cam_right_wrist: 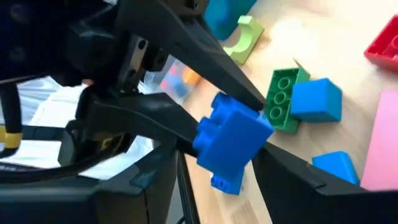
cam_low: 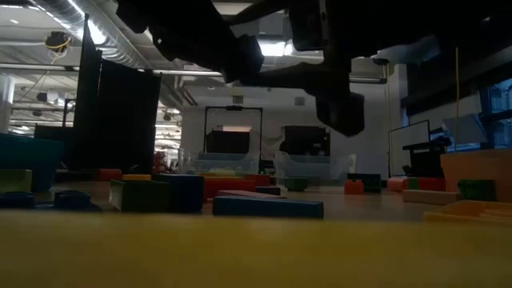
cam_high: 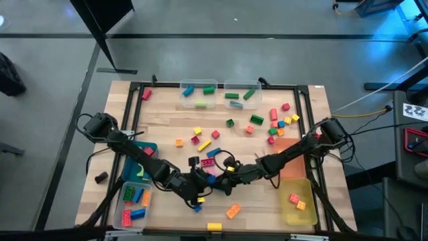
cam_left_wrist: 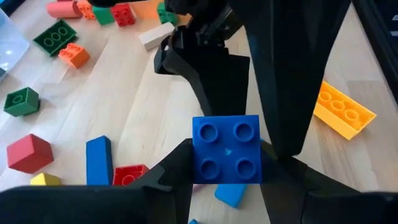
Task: Sort blocks by size
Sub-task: Put the blue game piece into the yellow bin
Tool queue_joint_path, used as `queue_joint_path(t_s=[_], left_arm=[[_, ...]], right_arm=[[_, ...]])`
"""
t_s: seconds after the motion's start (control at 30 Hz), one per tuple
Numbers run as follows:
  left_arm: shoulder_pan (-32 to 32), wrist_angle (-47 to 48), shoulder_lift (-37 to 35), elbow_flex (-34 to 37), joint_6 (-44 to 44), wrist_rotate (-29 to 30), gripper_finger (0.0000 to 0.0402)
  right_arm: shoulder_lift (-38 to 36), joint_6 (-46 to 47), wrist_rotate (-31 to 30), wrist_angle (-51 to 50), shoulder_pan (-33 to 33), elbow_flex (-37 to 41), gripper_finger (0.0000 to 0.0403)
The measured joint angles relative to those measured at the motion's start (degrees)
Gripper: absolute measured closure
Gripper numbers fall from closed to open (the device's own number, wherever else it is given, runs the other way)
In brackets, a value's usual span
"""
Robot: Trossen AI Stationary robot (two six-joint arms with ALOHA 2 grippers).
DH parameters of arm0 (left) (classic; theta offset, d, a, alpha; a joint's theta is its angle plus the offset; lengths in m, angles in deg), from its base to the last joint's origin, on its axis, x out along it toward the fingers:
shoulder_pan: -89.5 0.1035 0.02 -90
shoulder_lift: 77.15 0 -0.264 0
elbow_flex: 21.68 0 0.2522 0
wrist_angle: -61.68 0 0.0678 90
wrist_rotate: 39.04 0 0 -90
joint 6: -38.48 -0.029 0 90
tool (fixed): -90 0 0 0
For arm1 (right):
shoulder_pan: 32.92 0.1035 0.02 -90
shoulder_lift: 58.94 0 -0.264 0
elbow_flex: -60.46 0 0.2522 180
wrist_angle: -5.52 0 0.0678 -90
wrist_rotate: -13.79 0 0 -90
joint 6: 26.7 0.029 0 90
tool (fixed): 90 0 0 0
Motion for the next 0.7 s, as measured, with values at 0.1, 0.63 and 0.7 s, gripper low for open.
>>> queue_joint_path(t_s=[0.1,0.63,0.7], left_arm=[[-0.19,-0.48,0.00,0.00,-1.26,-0.02,0.0268],[-0.37,-0.76,0.04,0.09,-2.27,-0.33,0.0236],[-0.37,-0.78,0.04,0.09,-1.65,-0.31,0.0226]], right_arm=[[0.00,-0.08,-0.74,0.03,0.09,0.00,0.0198],[-0.02,-3.52,-1.22,0.23,0.09,0.00,0.0316],[-0.02,-4.48,-1.20,0.15,0.09,-0.02,0.0316]])
